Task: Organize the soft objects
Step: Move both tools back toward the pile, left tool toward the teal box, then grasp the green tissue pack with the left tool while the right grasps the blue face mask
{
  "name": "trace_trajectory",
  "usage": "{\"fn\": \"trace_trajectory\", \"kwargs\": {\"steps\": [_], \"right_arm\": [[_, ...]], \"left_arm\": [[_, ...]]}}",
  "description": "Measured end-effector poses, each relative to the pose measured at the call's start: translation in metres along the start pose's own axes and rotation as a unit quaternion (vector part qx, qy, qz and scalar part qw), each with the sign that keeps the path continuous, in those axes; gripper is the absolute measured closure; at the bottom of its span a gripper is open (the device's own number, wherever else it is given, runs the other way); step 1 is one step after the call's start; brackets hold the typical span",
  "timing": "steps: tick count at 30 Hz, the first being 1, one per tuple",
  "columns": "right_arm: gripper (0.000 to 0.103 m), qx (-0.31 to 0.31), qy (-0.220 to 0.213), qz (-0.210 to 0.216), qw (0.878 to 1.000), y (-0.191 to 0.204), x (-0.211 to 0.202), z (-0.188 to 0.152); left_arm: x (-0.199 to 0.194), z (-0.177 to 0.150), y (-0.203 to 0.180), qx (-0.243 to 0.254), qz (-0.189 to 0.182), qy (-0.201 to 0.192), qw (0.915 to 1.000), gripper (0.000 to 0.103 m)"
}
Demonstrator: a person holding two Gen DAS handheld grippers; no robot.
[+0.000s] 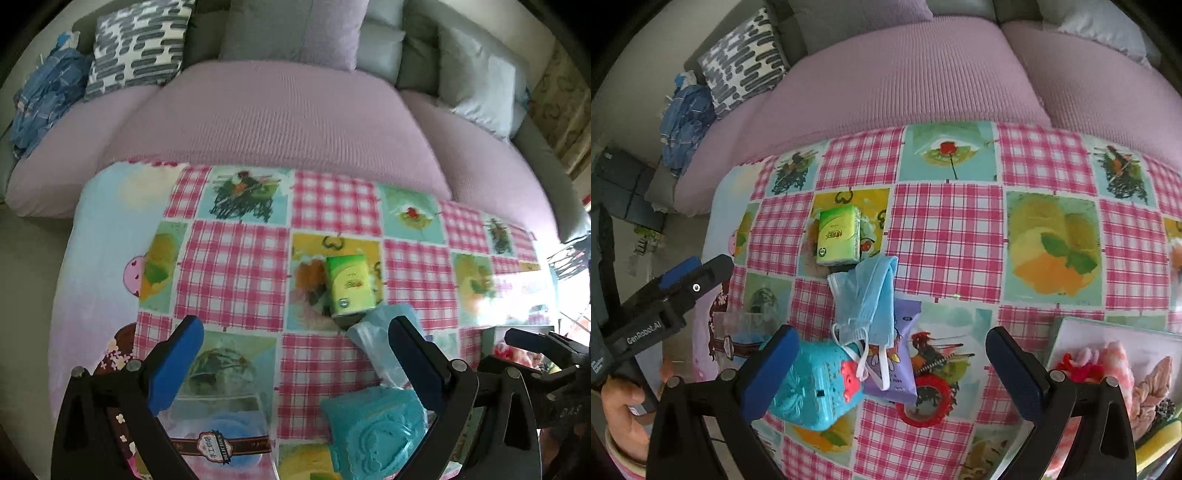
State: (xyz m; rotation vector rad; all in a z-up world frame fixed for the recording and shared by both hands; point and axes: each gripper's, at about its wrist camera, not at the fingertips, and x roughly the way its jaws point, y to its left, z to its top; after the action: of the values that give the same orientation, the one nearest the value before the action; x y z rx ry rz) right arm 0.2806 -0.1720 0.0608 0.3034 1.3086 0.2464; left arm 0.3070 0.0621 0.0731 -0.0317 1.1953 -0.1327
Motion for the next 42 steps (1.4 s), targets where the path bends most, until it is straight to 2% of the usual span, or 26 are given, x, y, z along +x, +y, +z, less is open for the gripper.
{"fn": "trace_trajectory", "kwargs": {"steps": [3,7,14,16,20,23,25,29,30,32,39,41,42], "right_arm": [[0.006,0.008,0.016,0.008,1.0,-0.001,0.012,0.008],[0.014,0.02,0.043,0.03,0.998,-0.002,0.035,0.015],[0.026,0.015,0.074,0.047,0.996,0.002,0.077,0.026],[0.034,0.009,0.081,0.048,0.996,0.003,0.085,0.029],[0.041,0.007,0.093,0.05,0.994,0.005,0.1,0.035],[0.051,0.01,0.099,0.051,0.994,0.003,0.108,0.038],[0.063,0.014,0.102,0.054,0.993,0.002,0.111,0.038],[0.077,0.018,0.1,0.059,0.993,-0.002,0.115,0.038],[0.083,0.022,0.1,0.061,0.993,-0.004,0.115,0.037],[0.086,0.029,0.1,0.065,0.992,-0.008,0.116,0.037],[0.087,0.033,0.091,0.045,0.994,-0.028,0.107,0.039],[0.087,0.032,0.09,0.04,0.995,-0.033,0.105,0.04],[0.087,0.032,0.09,0.038,0.995,-0.035,0.105,0.04]], "left_arm": [[0.016,0.005,0.001,-0.01,0.003,0.036,0.9993,0.003],[0.037,0.012,0.006,-0.047,-0.013,0.073,0.9961,0.003],[0.073,0.025,0.001,-0.061,-0.011,0.106,0.9924,0.003],[0.081,0.027,0.0,-0.071,-0.018,0.115,0.9907,0.003],[0.093,0.03,-0.003,-0.082,-0.022,0.13,0.9879,0.003],[0.101,0.031,-0.006,-0.087,-0.026,0.133,0.9869,0.003],[0.105,0.031,-0.009,-0.088,-0.028,0.135,0.9865,0.003],[0.113,0.032,-0.015,-0.089,-0.032,0.137,0.9861,0.003],[0.115,0.032,-0.016,-0.088,-0.032,0.137,0.9861,0.003],[0.119,0.032,-0.021,-0.087,-0.028,0.139,0.9861,0.003],[0.14,0.03,-0.045,-0.077,-0.025,0.149,0.9856,0.023],[0.147,0.03,-0.054,-0.065,-0.014,0.147,0.9869,0.029],[0.148,0.029,-0.058,-0.059,-0.007,0.146,0.9875,0.036]]}}
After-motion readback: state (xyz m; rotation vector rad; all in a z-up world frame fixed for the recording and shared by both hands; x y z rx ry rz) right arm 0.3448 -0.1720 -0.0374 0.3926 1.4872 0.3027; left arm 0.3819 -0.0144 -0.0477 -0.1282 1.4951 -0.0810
